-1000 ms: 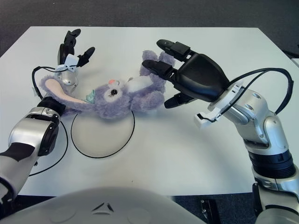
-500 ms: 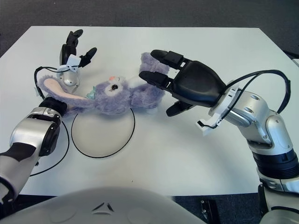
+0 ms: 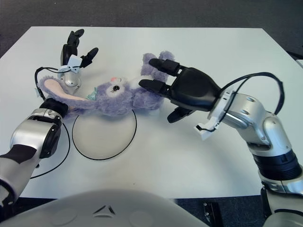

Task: Put the doll into the plate.

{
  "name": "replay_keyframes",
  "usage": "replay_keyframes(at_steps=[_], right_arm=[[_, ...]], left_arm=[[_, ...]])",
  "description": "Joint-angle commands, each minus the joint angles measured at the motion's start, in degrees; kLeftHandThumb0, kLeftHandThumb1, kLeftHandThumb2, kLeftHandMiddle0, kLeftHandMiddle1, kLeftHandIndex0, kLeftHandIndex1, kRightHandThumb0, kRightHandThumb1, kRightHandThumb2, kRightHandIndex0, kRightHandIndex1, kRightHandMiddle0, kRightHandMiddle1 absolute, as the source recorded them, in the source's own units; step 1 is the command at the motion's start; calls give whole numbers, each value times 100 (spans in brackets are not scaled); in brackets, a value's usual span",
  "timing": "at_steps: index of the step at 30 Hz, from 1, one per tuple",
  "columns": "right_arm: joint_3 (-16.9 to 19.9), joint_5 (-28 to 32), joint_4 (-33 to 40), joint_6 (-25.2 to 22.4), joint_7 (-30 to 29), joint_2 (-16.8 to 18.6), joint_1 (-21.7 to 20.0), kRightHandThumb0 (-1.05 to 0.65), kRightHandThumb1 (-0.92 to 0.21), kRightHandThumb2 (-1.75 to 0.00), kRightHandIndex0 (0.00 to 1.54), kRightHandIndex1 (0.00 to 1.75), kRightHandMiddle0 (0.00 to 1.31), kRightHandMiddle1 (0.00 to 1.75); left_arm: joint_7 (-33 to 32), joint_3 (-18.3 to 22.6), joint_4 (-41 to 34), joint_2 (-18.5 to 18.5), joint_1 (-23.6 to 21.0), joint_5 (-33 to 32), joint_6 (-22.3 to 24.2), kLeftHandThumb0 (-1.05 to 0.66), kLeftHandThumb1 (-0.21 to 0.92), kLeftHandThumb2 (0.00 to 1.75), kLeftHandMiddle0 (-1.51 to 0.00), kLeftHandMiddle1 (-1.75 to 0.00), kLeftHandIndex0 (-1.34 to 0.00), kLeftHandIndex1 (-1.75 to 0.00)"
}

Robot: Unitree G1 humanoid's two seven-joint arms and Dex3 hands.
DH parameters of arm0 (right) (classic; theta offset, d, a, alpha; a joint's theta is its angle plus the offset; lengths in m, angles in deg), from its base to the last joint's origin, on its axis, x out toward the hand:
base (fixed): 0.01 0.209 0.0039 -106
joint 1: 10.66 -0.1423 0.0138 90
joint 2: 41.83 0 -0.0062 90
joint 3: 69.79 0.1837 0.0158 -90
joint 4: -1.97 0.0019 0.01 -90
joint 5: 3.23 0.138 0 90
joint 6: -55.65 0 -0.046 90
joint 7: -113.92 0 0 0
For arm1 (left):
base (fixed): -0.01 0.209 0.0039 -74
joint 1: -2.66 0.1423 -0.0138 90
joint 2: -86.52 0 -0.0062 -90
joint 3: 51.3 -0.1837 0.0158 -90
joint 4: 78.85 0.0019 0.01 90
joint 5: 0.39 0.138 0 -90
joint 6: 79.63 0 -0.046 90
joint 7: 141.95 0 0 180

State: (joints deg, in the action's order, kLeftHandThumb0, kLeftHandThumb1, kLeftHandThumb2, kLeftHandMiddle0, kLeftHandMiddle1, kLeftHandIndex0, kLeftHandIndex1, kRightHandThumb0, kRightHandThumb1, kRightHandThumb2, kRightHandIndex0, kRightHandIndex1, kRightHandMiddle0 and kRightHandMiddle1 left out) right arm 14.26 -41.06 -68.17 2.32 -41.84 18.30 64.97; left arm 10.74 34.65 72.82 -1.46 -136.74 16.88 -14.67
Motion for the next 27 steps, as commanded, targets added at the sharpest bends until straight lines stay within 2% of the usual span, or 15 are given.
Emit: replay_keyframes(at_steps=[1,9,17,27], right_arm=[[-152,-239,-341,88,-177,117,-104,-53,-92,-27,0,0,22,1],[-287,-451,-826,219,-503,192,-321,-56,-92,-25,1,0,22,1],[-361,-348,-1171,181,-565,238,-591,-60,-92,-27,1,0,21,0],[-527,47,-1585,-338,-330,660,-969,-65,-92,-26,1,0,16,0]], left_arm=[[-45,-22,-92,9,11,50,-4,-52,92,28,-55,0,-38,-41],[-52,-20,-164,11,66,53,-5,-51,92,27,-55,0,-38,-40],[-58,-21,-228,12,114,60,6,-50,92,26,-55,0,-38,-40],[-45,-23,-306,20,172,61,20,-48,92,25,-55,0,-39,-40]])
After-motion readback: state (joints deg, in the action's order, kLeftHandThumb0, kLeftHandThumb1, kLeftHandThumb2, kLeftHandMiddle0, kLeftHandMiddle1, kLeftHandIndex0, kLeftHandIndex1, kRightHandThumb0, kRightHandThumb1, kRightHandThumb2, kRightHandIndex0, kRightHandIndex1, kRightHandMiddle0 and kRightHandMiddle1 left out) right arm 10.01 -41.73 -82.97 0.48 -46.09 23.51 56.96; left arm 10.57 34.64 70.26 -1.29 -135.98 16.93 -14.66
